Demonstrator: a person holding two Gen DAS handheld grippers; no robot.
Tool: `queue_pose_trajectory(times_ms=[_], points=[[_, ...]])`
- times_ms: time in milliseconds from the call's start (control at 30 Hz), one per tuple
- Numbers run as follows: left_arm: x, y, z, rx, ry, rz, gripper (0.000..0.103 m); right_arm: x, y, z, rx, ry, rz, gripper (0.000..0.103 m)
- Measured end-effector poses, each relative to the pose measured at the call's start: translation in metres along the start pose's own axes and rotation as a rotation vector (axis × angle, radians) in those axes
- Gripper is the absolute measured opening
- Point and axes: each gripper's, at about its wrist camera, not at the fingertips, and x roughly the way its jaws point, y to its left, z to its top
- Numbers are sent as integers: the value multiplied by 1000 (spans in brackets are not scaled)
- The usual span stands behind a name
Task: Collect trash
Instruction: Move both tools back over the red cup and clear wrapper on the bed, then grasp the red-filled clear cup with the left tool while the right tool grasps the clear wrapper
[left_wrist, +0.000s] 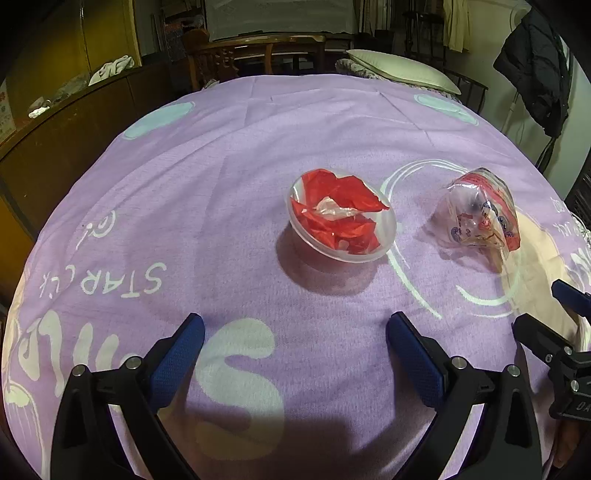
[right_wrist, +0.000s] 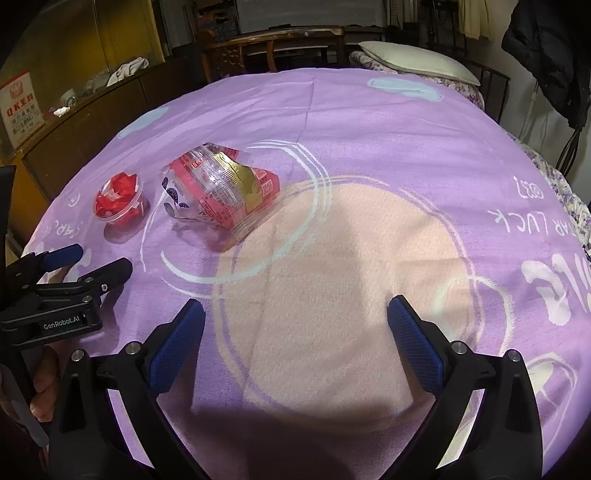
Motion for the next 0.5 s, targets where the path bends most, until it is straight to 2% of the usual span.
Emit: queue_pose_trajectory(times_ms=[367,500], points=[[22,4,32,-33,-14,-16,99,0,0,0,0,1,-1,96],[19,10,33,-64,-40,-39,98,0,0,0,1,1,0,96]])
